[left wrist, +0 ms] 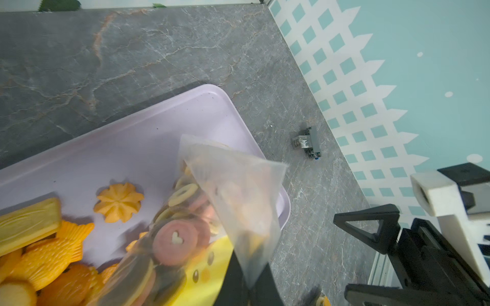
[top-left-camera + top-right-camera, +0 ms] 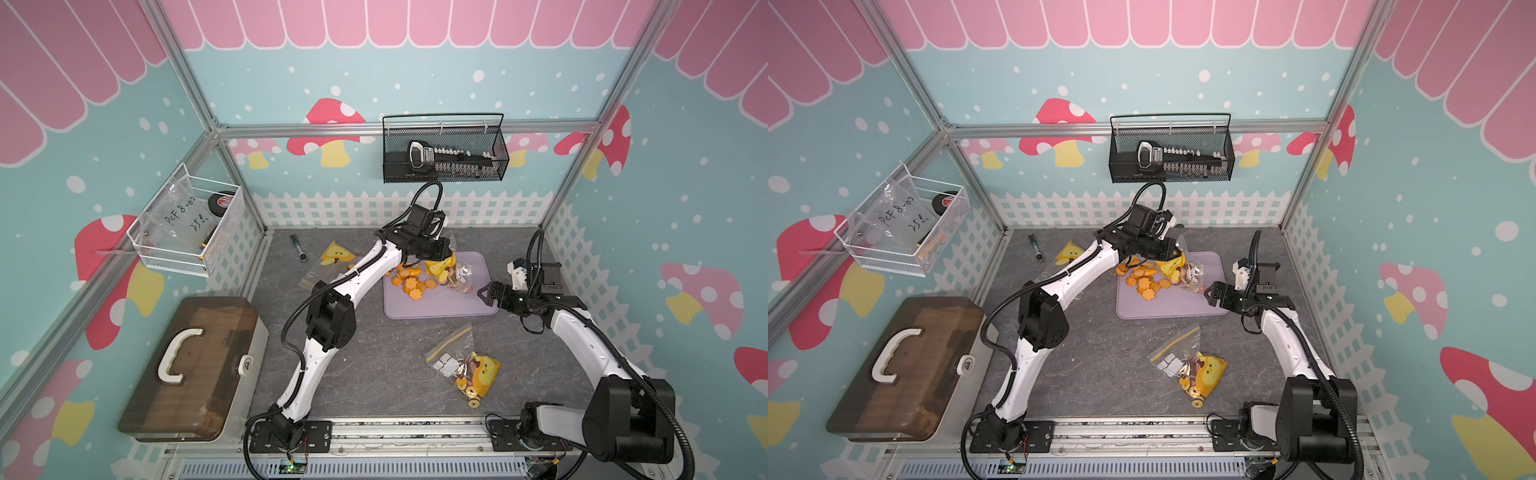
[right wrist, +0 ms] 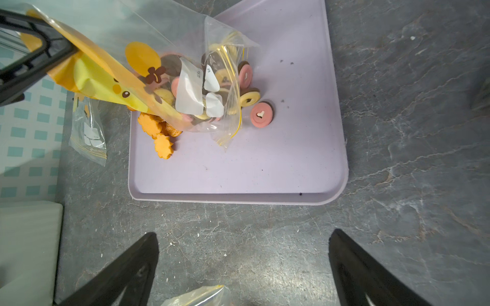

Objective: Pour cookies out of the ziploc bag
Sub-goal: 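Pour the cookies out of the ziploc bag onto the tray.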

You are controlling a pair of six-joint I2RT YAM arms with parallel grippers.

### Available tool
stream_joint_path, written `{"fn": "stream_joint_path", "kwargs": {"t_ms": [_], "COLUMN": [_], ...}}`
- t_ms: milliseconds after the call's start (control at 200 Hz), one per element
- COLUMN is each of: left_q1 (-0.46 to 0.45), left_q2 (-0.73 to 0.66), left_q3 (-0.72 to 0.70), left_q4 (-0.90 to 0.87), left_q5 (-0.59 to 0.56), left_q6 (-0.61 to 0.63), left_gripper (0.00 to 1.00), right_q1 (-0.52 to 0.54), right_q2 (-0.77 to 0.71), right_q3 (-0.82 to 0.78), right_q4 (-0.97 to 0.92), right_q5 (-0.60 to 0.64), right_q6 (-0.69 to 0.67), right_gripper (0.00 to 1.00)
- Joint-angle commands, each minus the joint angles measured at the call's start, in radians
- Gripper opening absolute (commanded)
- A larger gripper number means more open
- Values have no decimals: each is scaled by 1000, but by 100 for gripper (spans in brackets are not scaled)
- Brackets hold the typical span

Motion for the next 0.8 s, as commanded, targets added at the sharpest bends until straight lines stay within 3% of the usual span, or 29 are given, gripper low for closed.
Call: {"fn": "stream_joint_path", "kwargs": {"t_ms": [0, 796], "left_q1": [-19, -54], "left_q2": [25, 55], "left_q3": [52, 208], "left_q4": [-28, -112], "left_q5": [41, 45], "left_q6": [-7, -23], "left_gripper": [0, 0], "right_q1": [-15, -82], "right_q2": [6, -39], "right_q3": [-14, -54], "right_q4": [10, 30], "right_q5": [11, 25], "right_q6": [-19, 5], "right_gripper": [98, 98]}}
